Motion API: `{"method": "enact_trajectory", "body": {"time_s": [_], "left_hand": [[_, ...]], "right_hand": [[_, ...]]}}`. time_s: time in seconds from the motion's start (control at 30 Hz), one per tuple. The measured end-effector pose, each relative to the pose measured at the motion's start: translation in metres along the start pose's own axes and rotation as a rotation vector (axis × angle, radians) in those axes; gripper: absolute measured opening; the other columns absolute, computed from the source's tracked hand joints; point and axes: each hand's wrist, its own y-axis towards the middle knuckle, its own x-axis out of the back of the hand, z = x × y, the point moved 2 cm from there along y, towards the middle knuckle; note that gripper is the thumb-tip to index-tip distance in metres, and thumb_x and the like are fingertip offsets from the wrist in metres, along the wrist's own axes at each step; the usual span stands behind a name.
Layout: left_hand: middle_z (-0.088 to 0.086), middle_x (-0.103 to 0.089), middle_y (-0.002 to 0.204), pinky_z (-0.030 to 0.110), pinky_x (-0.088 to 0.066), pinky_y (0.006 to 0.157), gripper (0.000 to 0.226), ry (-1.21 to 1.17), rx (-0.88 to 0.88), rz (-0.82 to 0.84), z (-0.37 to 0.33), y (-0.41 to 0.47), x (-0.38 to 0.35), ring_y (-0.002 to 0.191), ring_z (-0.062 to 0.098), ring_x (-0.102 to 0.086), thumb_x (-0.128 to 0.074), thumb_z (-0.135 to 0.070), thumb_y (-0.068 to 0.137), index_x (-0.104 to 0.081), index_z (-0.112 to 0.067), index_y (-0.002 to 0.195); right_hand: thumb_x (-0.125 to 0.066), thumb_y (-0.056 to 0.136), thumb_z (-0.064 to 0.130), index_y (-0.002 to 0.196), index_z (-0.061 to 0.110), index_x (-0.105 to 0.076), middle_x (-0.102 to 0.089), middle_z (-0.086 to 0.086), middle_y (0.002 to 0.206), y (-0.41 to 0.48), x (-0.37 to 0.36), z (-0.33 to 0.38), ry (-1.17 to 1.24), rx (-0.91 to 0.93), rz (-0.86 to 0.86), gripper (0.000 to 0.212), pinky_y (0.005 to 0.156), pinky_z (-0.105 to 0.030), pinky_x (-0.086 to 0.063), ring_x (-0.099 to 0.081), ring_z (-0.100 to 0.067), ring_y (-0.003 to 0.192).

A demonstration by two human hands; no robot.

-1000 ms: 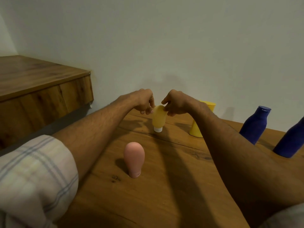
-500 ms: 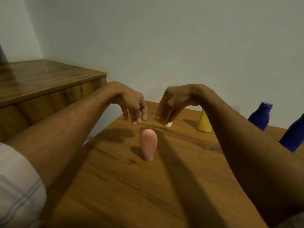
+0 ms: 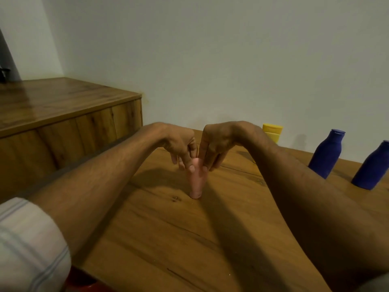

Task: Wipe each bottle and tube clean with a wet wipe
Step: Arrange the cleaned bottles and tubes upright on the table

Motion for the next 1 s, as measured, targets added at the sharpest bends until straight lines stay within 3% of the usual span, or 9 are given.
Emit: {"method": "enact_trajectory", "body": {"time_s": [0.17, 0.37, 0.53, 0.63, 1.0], "left_hand": [[0.002, -0.074, 0.092, 0.028, -0.057, 0.078, 0.019, -0.024, -0.016, -0.099, 0.012, 0.003, 0.014, 0.084, 0.016, -0.073, -0.074, -0.018, 0.083, -0.072, -0.011, 0.1], [0.005, -0.071, 0.094, 0.034, -0.06, 0.079, 0.026, -0.103, -0.032, -0.435, 0.036, 0.023, 0.035, 0.077, 0.016, -0.071, -0.071, -0.015, 0.086, -0.07, -0.006, 0.11], [0.011, -0.071, 0.104, 0.027, -0.053, 0.077, 0.026, -0.158, -0.005, -0.66, 0.05, 0.048, 0.03, 0.083, 0.017, -0.066, -0.068, -0.011, 0.089, -0.069, -0.005, 0.114], [0.012, -0.071, 0.109, 0.031, -0.054, 0.082, 0.029, -0.182, 0.016, -0.693, 0.057, 0.06, 0.027, 0.089, 0.021, -0.066, -0.068, -0.011, 0.089, -0.068, -0.006, 0.117], [0.013, -0.07, 0.11, 0.03, -0.052, 0.081, 0.028, -0.188, 0.036, -0.688, 0.068, 0.079, 0.023, 0.087, 0.02, -0.064, -0.068, -0.013, 0.089, -0.069, -0.006, 0.116]], "right_hand": [[-0.066, 0.083, 0.002, 0.11, -0.001, -0.066, -0.072, -0.013, 0.098, 0.011, 0.01, -0.007, 0.041, 0.049, -0.101, 0.026, 0.076, -0.032, -0.059, -0.072, -0.02, 0.082], [-0.064, 0.087, 0.007, 0.114, 0.001, -0.065, -0.069, -0.012, 0.104, 0.04, 0.03, -0.017, 0.001, 0.177, -0.447, 0.028, 0.074, -0.029, -0.059, -0.07, -0.02, 0.082], [-0.059, 0.091, 0.009, 0.117, 0.002, -0.064, -0.067, -0.013, 0.111, 0.067, 0.029, -0.022, -0.058, 0.204, -0.622, 0.028, 0.079, -0.029, -0.055, -0.066, -0.022, 0.09], [-0.058, 0.091, 0.008, 0.119, 0.003, -0.064, -0.066, -0.013, 0.113, 0.081, 0.027, -0.026, -0.063, 0.198, -0.645, 0.029, 0.075, -0.025, -0.052, -0.065, -0.023, 0.094], [-0.057, 0.092, 0.007, 0.121, 0.003, -0.061, -0.066, -0.013, 0.116, 0.099, 0.024, -0.034, -0.07, 0.198, -0.642, 0.03, 0.073, -0.022, -0.049, -0.064, -0.024, 0.099]]}}
